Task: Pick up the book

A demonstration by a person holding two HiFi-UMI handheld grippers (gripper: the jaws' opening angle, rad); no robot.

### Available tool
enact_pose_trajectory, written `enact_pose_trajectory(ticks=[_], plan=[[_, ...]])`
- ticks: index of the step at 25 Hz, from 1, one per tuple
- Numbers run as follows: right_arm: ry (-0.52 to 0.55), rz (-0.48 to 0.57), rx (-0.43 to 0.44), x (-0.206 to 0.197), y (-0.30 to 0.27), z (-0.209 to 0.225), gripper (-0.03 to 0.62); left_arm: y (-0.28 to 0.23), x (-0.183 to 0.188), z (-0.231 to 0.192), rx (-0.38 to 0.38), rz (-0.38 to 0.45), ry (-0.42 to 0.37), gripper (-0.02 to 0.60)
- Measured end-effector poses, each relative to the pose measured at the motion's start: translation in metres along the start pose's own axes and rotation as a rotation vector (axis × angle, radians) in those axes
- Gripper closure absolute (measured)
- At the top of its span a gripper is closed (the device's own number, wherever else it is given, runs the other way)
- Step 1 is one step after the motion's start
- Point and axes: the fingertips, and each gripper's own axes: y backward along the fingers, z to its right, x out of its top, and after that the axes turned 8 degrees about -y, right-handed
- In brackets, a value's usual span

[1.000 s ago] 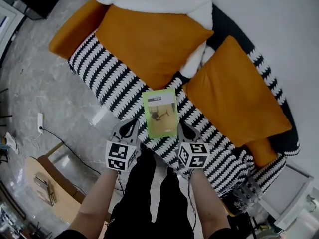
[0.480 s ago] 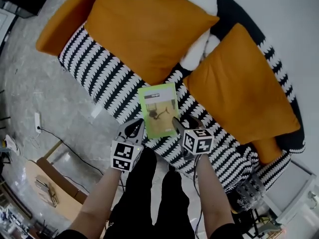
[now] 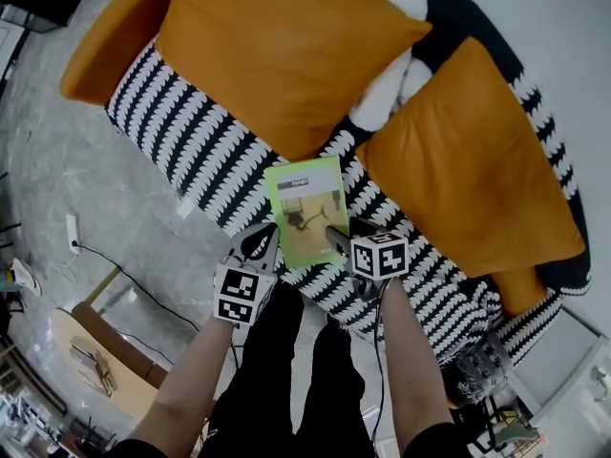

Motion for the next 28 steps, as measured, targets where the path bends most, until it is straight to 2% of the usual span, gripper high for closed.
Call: enact_pose_trajectory(ticks=[3,9,14,18,23,28], plan=[[-0.003,-0.042,0.043,0.000,-0.002,0.000,0.329,0.001,-0.002,0.000,0.000,-0.007,-0.002,0.572],[-0.098,-0.103,0.211,-0.009,-0.018,-0.009,0.322,-0.004,-0.016,0.001,-0.006,-0.034,-0.004,0.573],[-0.127,-0.046,0.209,-0.008,-0.021,-0.003,0.313,-0.009,-0.027,0.002,-0.011,-0.052,-0.009,0.573],[-0.118,-0.059,0.223,-0.011,-0.009,-0.017,0.340,0.003,-0.027,0.007,-0.015,-0.046,-0.025,0.572],[-0.150,-0.073,0.302,-0.020,0.000,-0.032,0.398,0.007,-0.029,0.009,-0.016,-0.052,-0.048,0.572],[-0.182,-0.067,0.365,-0.010,0.019,-0.045,0.424,0.014,-0.016,0.010,0.000,-0.045,-0.043,0.572]])
